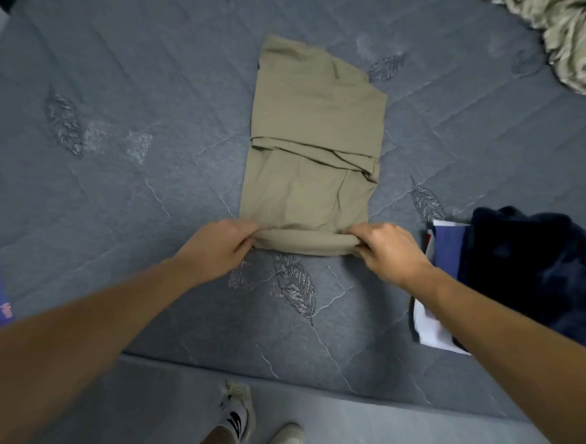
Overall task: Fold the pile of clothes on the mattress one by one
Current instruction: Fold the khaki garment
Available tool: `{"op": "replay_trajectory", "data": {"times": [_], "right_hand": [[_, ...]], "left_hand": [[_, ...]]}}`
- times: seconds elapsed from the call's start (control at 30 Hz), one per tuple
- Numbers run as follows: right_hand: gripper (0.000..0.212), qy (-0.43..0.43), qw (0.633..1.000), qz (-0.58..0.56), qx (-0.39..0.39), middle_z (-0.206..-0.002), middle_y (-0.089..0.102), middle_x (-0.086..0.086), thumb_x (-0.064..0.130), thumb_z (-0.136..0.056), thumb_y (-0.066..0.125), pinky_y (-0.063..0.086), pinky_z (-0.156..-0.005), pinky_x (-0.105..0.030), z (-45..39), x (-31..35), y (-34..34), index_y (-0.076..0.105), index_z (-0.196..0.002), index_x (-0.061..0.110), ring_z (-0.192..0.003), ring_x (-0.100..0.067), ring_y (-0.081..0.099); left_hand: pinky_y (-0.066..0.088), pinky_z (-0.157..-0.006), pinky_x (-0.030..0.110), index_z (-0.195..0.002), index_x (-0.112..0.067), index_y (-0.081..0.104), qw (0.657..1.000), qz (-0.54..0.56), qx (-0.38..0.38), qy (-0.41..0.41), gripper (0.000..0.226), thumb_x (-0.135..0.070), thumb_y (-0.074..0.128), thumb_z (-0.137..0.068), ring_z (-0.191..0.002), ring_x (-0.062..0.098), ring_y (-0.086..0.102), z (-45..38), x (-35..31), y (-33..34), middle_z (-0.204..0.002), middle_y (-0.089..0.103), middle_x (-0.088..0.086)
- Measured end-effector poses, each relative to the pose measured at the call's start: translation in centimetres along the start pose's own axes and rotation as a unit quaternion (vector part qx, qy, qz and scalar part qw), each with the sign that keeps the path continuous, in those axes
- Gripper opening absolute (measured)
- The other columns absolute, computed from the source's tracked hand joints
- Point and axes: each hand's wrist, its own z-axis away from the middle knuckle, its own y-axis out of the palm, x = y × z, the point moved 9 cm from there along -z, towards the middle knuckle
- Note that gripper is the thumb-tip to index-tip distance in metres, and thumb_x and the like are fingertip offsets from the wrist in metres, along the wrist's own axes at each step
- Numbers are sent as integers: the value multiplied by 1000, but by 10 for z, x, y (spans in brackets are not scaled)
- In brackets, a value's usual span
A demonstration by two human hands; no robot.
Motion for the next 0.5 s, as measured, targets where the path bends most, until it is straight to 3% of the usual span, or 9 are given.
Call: {"op": "replay_trajectory", "data": {"times": [0.1,0.23,0.4,0.5], "right_hand": [[21,51,999,-20,-1,-106,72,-11,33,-99,63,52,-83,-46,-33,-16,-43,60,-118,23,-102,-42,65],[35,69,995,-65,-15,-117,70,-14,22,-99,63,46,-83,-41,-100,-41,-87,56,-133,20,-111,-42,62],[30,78,992,-70,-72,-116,70,-17,15,-98,62,44,-85,-41,-194,-75,-145,59,-127,13,-112,-43,62],[27,119,987,-33,-107,-121,68,-20,20,-98,58,44,-85,-43,-249,-97,-170,58,-124,15,-114,-44,59]], "left_hand": [[46,-64,34,-101,-14,67,998,57,-22,-35,3,-15,66,-98,-73,18,63,-43,13,-46,-81,68,-2],[43,-78,25,-106,-14,71,989,128,-54,-60,13,-15,74,-94,-93,13,64,-126,49,-83,-96,68,-8],[41,-84,15,-109,-7,72,974,183,-108,-75,19,-9,76,-91,-101,12,61,-235,93,-132,-104,70,2],[42,-93,20,-117,-8,71,973,158,-146,-88,27,-18,76,-92,-113,19,63,-298,114,-164,-116,71,6]]}}
